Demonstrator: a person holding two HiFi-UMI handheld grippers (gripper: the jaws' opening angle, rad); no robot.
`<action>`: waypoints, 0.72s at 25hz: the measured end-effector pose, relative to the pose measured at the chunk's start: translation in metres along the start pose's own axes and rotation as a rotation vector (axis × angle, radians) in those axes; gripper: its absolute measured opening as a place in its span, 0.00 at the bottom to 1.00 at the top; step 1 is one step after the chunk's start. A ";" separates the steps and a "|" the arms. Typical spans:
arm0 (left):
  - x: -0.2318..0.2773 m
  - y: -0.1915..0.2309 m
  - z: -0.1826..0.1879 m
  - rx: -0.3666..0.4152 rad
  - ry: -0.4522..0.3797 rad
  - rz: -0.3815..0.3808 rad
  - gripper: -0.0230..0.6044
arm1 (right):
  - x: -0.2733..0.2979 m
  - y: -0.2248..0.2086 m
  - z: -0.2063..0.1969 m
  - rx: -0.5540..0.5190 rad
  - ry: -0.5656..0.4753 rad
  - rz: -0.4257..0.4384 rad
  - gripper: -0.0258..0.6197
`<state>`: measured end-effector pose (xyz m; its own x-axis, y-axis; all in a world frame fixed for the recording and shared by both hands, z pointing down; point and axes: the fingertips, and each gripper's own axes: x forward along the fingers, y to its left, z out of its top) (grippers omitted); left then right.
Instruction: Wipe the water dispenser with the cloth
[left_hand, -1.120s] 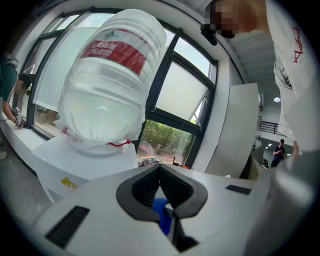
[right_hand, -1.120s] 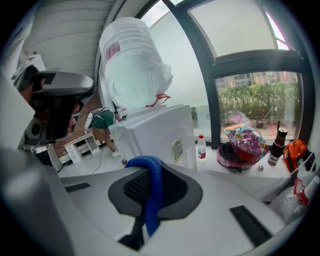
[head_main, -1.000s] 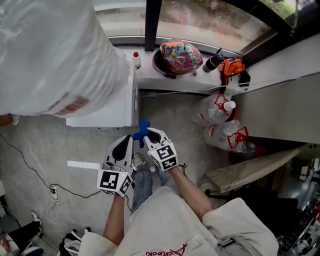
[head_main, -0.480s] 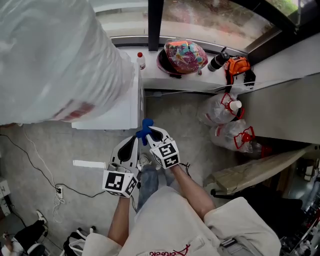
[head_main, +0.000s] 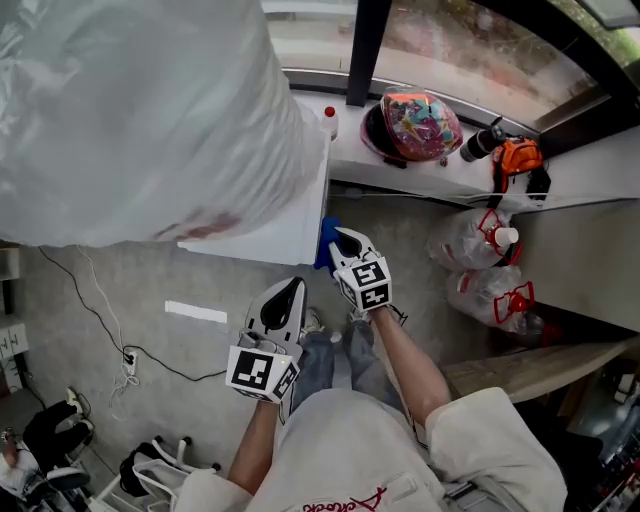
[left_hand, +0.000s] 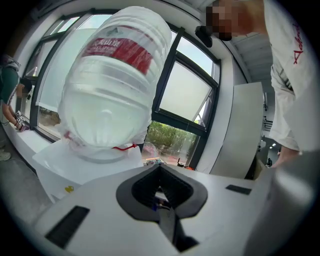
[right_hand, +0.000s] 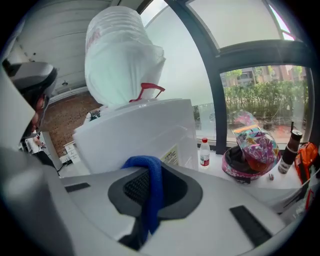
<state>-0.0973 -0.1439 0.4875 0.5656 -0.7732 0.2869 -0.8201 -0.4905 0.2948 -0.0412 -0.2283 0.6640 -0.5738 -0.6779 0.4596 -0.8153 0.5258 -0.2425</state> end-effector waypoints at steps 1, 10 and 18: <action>0.001 0.000 -0.001 -0.003 0.002 0.005 0.05 | 0.006 -0.008 0.005 -0.005 -0.003 -0.001 0.09; 0.006 -0.006 0.007 -0.011 -0.006 0.042 0.05 | 0.066 -0.073 0.050 -0.080 -0.005 -0.007 0.09; 0.011 -0.008 0.000 -0.015 0.016 0.047 0.06 | 0.104 -0.112 0.067 -0.128 0.029 -0.026 0.09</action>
<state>-0.0844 -0.1487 0.4888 0.5275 -0.7889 0.3153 -0.8446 -0.4471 0.2945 -0.0150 -0.3920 0.6814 -0.5490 -0.6778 0.4891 -0.8121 0.5710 -0.1202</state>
